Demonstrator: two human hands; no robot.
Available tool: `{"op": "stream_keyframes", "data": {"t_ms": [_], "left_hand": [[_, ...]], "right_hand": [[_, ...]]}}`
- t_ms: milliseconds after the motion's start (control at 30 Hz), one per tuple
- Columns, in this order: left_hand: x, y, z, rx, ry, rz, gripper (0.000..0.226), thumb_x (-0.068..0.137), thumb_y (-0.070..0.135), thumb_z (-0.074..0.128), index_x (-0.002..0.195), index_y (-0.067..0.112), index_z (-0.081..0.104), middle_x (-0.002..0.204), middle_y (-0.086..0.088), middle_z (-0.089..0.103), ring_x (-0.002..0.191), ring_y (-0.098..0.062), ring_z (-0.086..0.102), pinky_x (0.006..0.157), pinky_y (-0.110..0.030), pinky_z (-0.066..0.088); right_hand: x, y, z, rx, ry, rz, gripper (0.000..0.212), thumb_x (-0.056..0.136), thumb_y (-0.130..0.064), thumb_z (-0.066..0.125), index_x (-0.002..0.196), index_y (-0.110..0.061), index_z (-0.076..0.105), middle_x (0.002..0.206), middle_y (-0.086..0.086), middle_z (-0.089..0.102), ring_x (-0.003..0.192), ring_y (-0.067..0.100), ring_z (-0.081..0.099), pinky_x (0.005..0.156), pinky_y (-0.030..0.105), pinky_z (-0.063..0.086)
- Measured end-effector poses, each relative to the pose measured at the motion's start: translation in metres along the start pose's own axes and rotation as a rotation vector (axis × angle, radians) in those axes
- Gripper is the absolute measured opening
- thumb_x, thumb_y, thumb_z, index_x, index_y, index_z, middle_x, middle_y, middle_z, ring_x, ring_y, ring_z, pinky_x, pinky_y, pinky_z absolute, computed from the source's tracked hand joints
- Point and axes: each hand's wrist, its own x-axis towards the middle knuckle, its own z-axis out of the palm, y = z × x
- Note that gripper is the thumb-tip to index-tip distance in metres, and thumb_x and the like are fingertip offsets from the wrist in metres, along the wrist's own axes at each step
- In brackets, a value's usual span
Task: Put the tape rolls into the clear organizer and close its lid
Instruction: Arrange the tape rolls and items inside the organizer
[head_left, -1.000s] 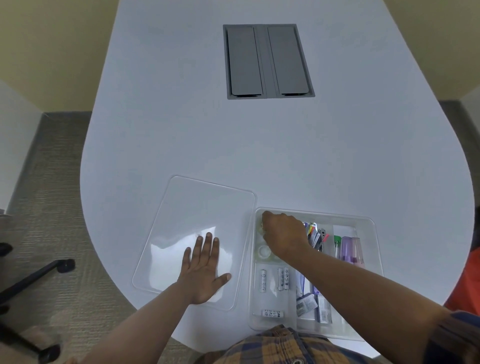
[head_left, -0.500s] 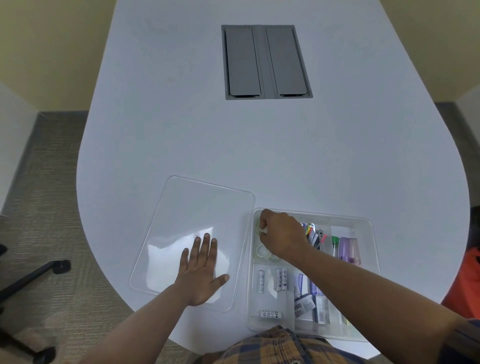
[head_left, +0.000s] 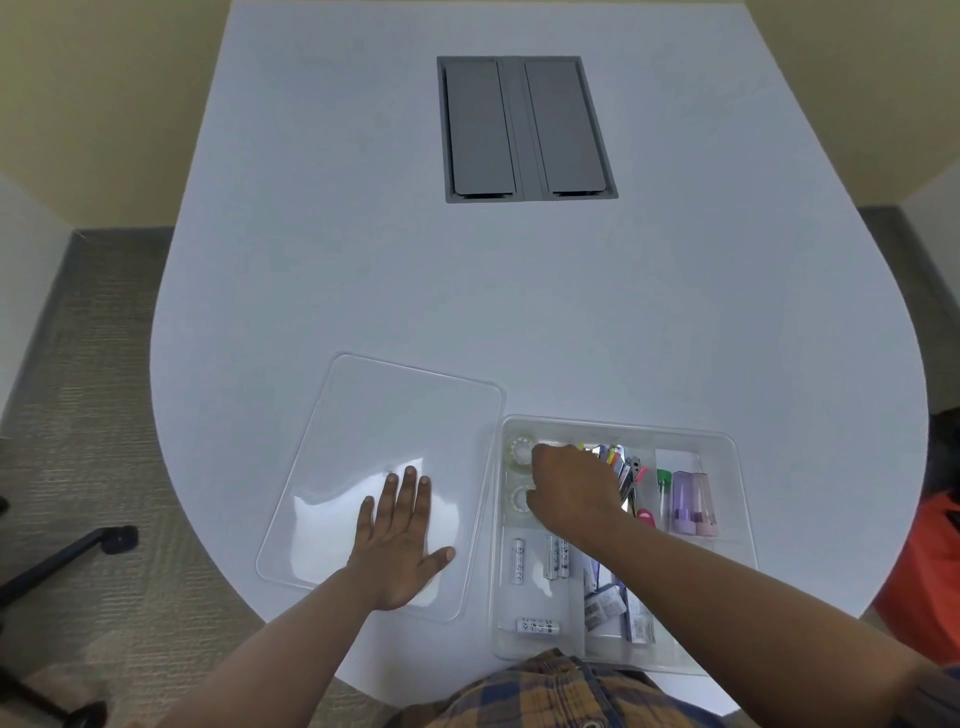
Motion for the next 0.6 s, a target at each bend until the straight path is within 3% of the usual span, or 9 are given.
{"op": "stream_keyframes", "data": {"t_ms": [200, 333, 600], "left_hand": [[0.000, 0.000, 0.001, -0.003, 0.007, 0.002, 0.091, 0.088, 0.070, 0.020, 0.131, 0.021, -0.044, 0.141, 0.004, -0.051, 0.129, -0.018, -0.049, 0.111, -0.045, -0.023], [0.001, 0.000, 0.001, -0.002, 0.008, 0.002, 0.091, 0.089, 0.070, 0.020, 0.131, 0.020, -0.043, 0.141, 0.003, -0.051, 0.129, -0.018, -0.049, 0.111, -0.045, -0.023], [0.000, 0.000, 0.001, 0.006, 0.011, 0.002, 0.090, 0.089, 0.069, 0.019, 0.131, 0.019, -0.044, 0.141, 0.003, -0.051, 0.127, -0.018, -0.050, 0.111, -0.045, -0.023]], "right_hand": [[0.001, 0.007, -0.012, -0.021, 0.013, -0.010, 0.025, 0.074, -0.016, 0.058, 0.098, -0.016, 0.052, 0.093, 0.007, 0.065, 0.084, 0.031, 0.063, 0.060, 0.030, 0.037], [0.006, 0.013, -0.023, -0.131, -0.014, -0.048, 0.032, 0.077, -0.007, 0.055, 0.105, -0.021, 0.060, 0.099, 0.004, 0.066, 0.089, 0.029, 0.064, 0.064, 0.030, 0.039], [0.007, 0.012, -0.017, -0.185, -0.102, -0.023, 0.031, 0.080, -0.007, 0.056, 0.106, -0.020, 0.066, 0.104, 0.005, 0.067, 0.095, 0.030, 0.065, 0.075, 0.034, 0.046]]}}
